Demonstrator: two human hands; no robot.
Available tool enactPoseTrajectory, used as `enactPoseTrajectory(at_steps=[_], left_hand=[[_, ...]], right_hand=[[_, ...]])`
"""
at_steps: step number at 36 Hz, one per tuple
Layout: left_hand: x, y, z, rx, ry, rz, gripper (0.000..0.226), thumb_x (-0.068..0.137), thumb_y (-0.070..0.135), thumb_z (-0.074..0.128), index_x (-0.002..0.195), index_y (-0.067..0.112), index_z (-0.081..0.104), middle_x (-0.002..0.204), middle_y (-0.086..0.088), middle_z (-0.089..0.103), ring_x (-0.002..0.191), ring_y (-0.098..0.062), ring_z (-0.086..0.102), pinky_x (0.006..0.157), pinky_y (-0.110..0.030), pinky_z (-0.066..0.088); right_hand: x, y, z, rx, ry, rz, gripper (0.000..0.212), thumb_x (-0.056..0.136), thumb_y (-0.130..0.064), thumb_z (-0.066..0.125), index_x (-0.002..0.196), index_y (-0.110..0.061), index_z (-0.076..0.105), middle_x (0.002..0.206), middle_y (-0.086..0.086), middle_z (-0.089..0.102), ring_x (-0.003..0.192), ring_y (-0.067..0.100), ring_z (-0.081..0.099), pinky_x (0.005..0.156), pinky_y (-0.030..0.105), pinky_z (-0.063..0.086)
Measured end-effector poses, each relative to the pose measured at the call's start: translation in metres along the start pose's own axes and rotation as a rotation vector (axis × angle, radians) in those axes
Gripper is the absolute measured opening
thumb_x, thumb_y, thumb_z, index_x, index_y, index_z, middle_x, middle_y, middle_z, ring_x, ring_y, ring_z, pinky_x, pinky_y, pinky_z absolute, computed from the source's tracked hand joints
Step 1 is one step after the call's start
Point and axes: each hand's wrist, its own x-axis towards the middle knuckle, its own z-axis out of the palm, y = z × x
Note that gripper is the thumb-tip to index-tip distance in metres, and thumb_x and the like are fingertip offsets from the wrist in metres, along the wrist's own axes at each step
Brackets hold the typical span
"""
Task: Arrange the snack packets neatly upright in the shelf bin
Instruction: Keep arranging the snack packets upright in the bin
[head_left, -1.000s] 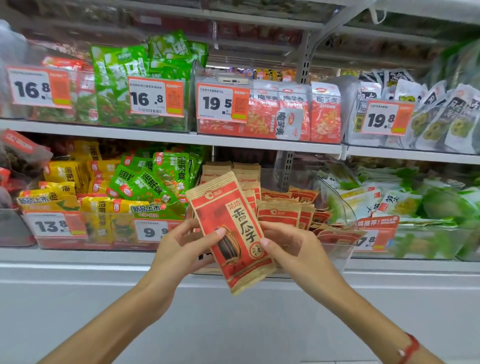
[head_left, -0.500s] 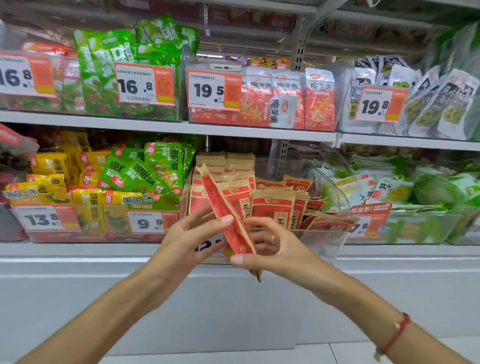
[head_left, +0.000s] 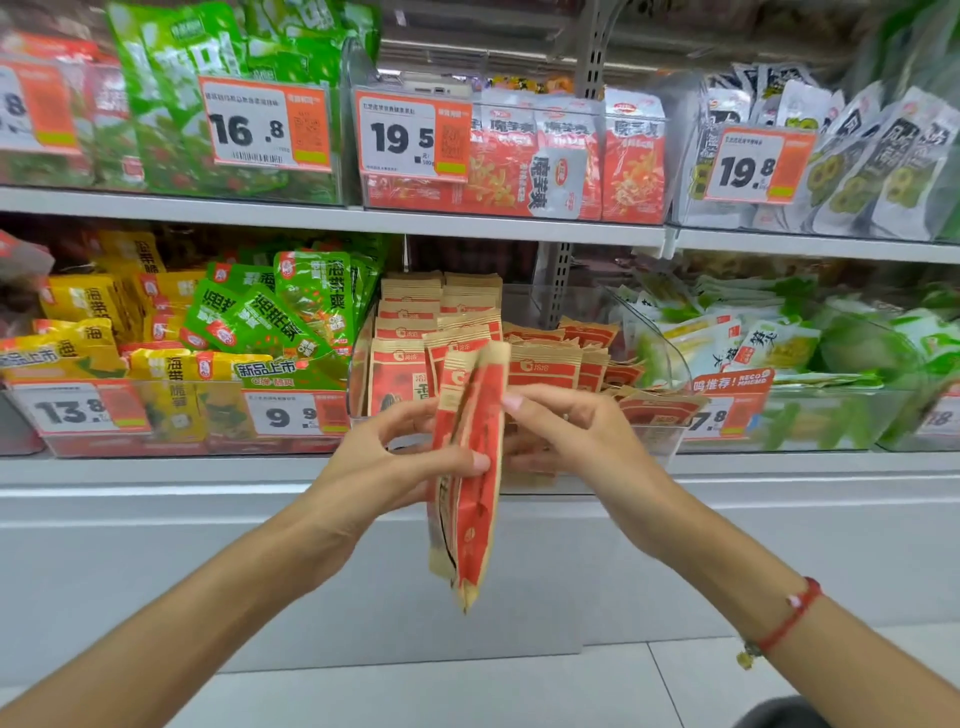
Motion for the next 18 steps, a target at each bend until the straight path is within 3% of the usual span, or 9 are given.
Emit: enactPoseTrajectory(at_steps=[3,6,9,11,14,18], left_hand=[[0.004,0.002,-0.004,-0.092,0.262,0.023,0.087,0.045,0.037,0.094,0.122,0.019,0.059,0.11,0.003,0.069,0.088,-0.004,0.07,0.068,-0.024,0.057],[0.004,0.006,-0.003,-0.024,0.452,0.09,0.091,0.043,0.05,0.083,0.124,0.021,0.053,0.103,0.009,0.066,0.092,-0.006,0.068,0.073,-0.027,0.054],[0.001,0.008,0.002,0.044,0.441,0.122,0.081,0.048,0.052,0.079,0.119,0.023,0.054,0.101,0.015,0.065,0.085,0.004,0.066,0.066,-0.02,0.053],[0.0,0.008,0.002,0.05,0.406,0.127,0.066,0.06,0.049,0.076,0.118,0.024,0.057,0.104,0.014,0.065,0.086,0.006,0.065,0.065,-0.019,0.055],[0.0,0.005,-0.001,0.044,0.355,0.14,0.035,0.082,0.023,0.072,0.115,0.021,0.062,0.106,0.008,0.068,0.091,-0.003,0.067,0.062,-0.016,0.056],[-0.003,0.001,-0.002,0.057,0.307,0.182,0.03,0.083,0.009,0.071,0.111,0.019,0.065,0.103,0.003,0.07,0.083,-0.006,0.07,0.062,-0.014,0.054]], right_hand=[[-0.003,0.004,0.014,-0.073,-0.068,0.06,0.046,0.087,-0.013,0.067,0.128,-0.031,0.058,0.111,-0.009,0.07,0.096,0.006,0.068,0.08,0.022,0.054],[-0.007,0.007,0.033,-0.18,-0.068,0.049,0.055,0.082,-0.025,0.074,0.129,-0.04,0.05,0.11,-0.024,0.059,0.103,0.001,0.061,0.085,0.021,0.051],[0.0,0.01,0.032,-0.192,0.068,-0.052,0.038,0.082,-0.023,0.074,0.114,-0.036,0.061,0.1,-0.017,0.067,0.089,0.0,0.064,0.071,0.015,0.052],[0.007,0.012,0.021,-0.172,0.113,0.029,0.034,0.086,-0.02,0.07,0.117,-0.029,0.063,0.101,-0.012,0.07,0.088,0.001,0.066,0.073,0.018,0.054],[0.013,0.017,0.003,-0.061,0.06,0.229,0.024,0.092,-0.017,0.061,0.113,-0.026,0.066,0.098,-0.008,0.075,0.093,0.007,0.069,0.083,0.03,0.055],[0.016,0.019,-0.007,0.006,-0.051,0.32,0.022,0.095,-0.016,0.057,0.114,-0.02,0.066,0.1,-0.006,0.075,0.096,0.01,0.07,0.082,0.027,0.054]])
